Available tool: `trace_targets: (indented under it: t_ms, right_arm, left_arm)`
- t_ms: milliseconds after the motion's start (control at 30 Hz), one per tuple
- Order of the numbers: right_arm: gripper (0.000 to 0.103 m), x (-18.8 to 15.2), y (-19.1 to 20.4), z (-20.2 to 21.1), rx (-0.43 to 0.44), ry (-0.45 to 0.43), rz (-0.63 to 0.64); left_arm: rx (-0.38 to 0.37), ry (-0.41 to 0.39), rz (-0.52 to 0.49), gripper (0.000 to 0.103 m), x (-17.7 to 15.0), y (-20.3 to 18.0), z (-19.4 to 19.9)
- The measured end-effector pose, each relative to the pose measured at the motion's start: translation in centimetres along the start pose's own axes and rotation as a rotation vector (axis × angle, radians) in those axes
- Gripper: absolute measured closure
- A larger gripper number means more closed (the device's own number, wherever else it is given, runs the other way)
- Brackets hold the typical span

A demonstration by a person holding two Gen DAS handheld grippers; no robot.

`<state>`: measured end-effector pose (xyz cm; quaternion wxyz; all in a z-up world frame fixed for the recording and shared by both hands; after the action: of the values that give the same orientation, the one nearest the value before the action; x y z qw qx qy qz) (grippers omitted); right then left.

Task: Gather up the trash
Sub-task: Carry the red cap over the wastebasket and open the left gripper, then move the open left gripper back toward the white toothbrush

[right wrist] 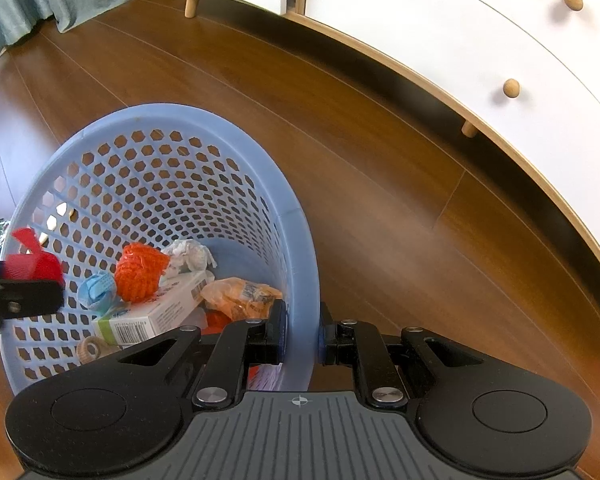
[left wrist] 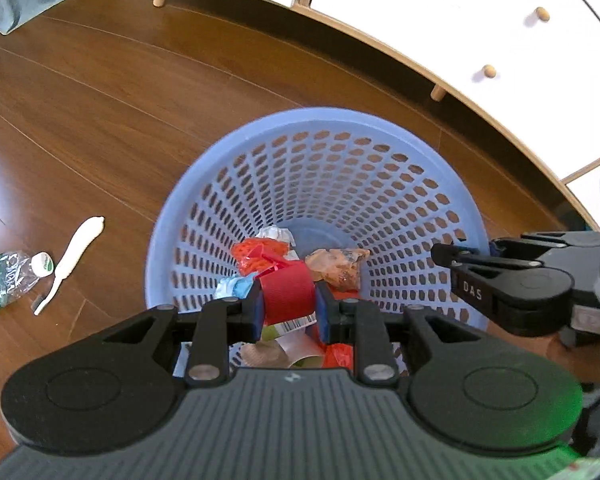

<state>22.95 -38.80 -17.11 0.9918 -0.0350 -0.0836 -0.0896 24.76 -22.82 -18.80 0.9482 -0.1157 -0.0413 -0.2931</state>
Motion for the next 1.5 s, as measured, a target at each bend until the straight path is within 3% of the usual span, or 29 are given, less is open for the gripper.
trace_targets:
  t_ms: [233,300,400,900,1200,1300,1500]
  right_arm:
    - [0.092,0.0,-0.2,0.0,0.007,0.0,-0.002]
    - [0.092,-0.1,-0.2,0.0,0.007,0.0,-0.001]
    - [0.092,-0.1,-0.2,0.1,0.007,0.0,-0.002]
    - [0.092,-0.2,0.1,0.4,0.001,0.001,-0.001]
    - [0.092,-0.2,0.1,0.5,0.0,0.001,-0.004]
    - [0.092,-0.1,0.1,0.5,-0.002,0.0,-0.005]
    - [0.092,0.0,-0.1,0.4,-0.006,0.001,-0.008]
  left_arm:
    - [0.003,-0.01,-0.023,0.082,0.3,-1.3,-1.2]
    - [0.009,-0.017,-0.036,0.071,0.4,-1.5,-1.2]
    - [0.01,-0.017,-0.047,0.066,0.4,-1.6,-1.3]
    - [0.017,-0.081,-0.046,0.066,0.6,0.0,1.4]
    - [0.08,-0.201,0.009,0.063,0.6,5.2,5.3]
    - [0.158,-0.254,0.057,0.062,0.2,9.1,6.7]
    - [0.247,-0.275,0.229,0.06,-2.6,18.1,6.9]
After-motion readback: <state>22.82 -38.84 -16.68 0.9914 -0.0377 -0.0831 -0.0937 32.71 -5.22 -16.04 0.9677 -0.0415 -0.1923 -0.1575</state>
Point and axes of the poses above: each gripper's, at about its wrist camera, not at the fingertips, and z roughly against the way its jaws point, y to its left, x to its top, the point moved 7 cm from there along -z, roughly the way its jaws point, and after that the axes turned 9 degrees about y, right-handed, at the moved point
